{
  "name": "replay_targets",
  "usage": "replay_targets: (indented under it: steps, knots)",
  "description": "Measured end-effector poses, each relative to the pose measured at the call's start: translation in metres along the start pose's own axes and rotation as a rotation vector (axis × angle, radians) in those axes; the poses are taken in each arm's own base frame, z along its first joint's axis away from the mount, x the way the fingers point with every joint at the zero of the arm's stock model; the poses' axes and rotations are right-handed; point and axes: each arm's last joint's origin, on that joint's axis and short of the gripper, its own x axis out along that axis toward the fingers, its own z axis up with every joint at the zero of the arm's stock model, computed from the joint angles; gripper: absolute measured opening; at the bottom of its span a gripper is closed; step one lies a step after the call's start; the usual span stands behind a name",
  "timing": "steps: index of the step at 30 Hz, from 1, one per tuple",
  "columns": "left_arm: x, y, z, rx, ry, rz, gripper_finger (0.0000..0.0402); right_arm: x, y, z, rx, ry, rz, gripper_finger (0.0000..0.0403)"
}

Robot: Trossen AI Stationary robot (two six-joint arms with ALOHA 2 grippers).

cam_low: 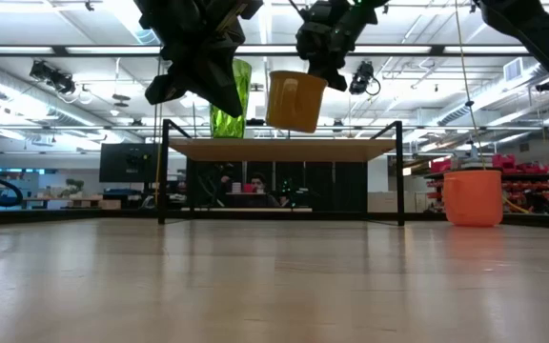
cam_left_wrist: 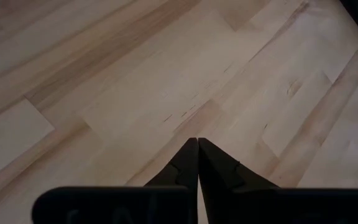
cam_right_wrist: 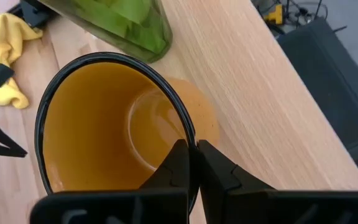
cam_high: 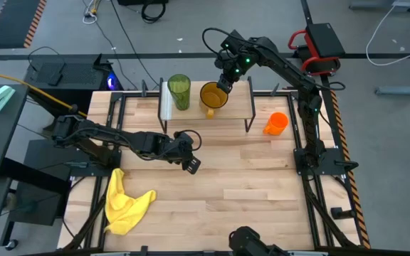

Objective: Stack small to large cups/mugs on shelf
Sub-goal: Put the yellow mug on the shelf

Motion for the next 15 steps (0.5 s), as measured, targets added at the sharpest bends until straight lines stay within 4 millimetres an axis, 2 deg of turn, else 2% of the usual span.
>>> replay_targets:
  steps: [5, 15]
  knots:
    - [0.0, 0.0001, 0.0001, -0.001, 0.0, 0.0, 0.001, 0.0103, -0.0042, 0.0013, -0.002, 0.02, 0.002, 0.0014]
    - [0.0, 0.0001, 0.0001, -0.005, 0.0, 0.0, 0.0024, 0.0117, -0.0048, 0.0054, -0.03, -0.017, 0.003, 0.0014]
